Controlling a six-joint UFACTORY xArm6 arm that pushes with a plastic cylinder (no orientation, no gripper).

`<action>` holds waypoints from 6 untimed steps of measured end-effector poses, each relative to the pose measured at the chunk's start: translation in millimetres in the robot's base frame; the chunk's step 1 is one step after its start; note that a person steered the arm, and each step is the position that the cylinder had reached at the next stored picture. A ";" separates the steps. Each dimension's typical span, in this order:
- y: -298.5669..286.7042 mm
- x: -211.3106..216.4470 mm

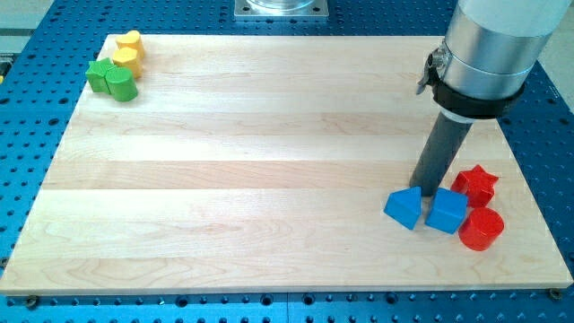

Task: Move the blue triangle into the blue cube

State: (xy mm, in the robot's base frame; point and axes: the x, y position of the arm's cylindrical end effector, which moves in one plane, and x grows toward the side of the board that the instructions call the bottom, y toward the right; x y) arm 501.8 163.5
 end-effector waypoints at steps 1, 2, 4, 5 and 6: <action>-16.8 -19.0; -48.0 20.8; -106.5 71.1; -82.2 104.5; -41.1 68.5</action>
